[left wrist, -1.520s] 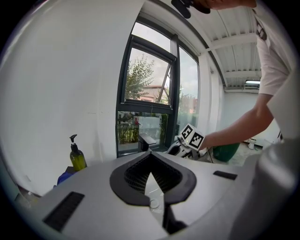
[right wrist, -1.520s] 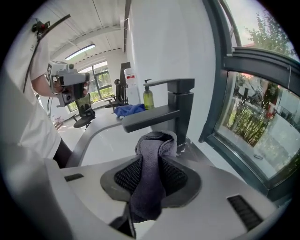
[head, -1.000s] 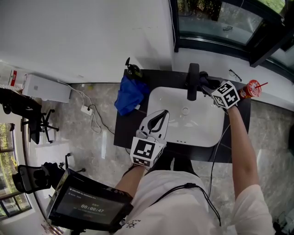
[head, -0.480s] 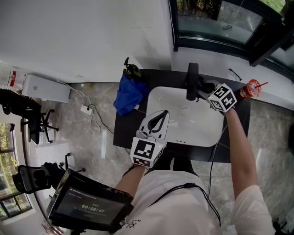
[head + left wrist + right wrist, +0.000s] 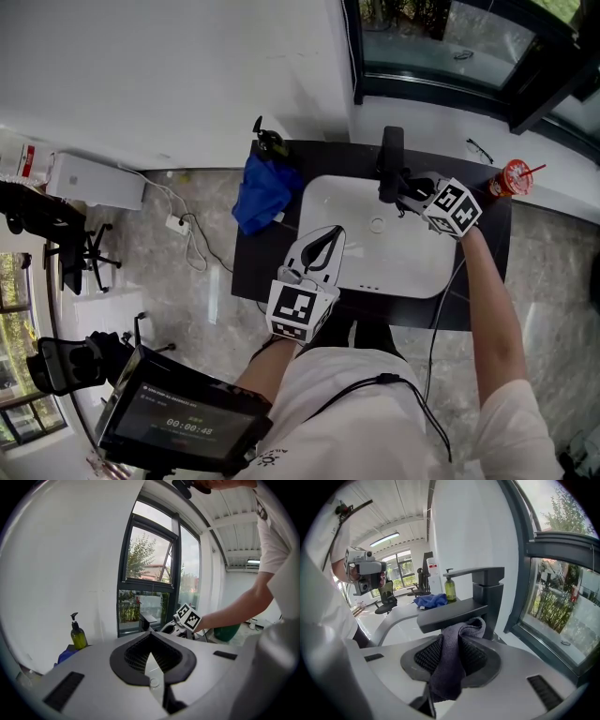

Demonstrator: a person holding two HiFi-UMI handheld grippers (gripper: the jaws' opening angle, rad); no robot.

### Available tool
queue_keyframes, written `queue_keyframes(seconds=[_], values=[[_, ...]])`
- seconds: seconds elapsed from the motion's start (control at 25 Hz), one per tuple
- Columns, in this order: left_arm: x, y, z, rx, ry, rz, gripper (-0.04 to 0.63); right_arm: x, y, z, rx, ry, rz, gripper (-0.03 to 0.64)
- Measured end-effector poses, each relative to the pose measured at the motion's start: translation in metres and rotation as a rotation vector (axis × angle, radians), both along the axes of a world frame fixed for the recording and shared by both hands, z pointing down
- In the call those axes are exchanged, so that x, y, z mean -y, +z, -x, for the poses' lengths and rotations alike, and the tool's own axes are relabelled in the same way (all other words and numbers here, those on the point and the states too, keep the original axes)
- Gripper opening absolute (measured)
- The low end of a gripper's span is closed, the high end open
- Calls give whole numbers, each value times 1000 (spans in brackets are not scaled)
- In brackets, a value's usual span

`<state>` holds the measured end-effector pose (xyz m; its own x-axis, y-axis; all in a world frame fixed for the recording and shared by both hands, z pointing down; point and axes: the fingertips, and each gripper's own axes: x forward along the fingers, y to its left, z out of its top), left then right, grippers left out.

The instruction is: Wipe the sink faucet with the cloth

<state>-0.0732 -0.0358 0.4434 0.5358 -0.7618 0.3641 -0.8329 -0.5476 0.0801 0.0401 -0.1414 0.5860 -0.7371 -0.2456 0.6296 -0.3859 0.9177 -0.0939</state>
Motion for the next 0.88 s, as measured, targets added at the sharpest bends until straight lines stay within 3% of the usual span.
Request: queue_keyframes(seconds=[0.52,0.88], values=[[-8,-4,-4,-5,6,-11,-6,-65,13,24,8,-114,67,115],[-11,-16,-9,-21,29,-38,-6,-96,1,12,43,-25,49,115]])
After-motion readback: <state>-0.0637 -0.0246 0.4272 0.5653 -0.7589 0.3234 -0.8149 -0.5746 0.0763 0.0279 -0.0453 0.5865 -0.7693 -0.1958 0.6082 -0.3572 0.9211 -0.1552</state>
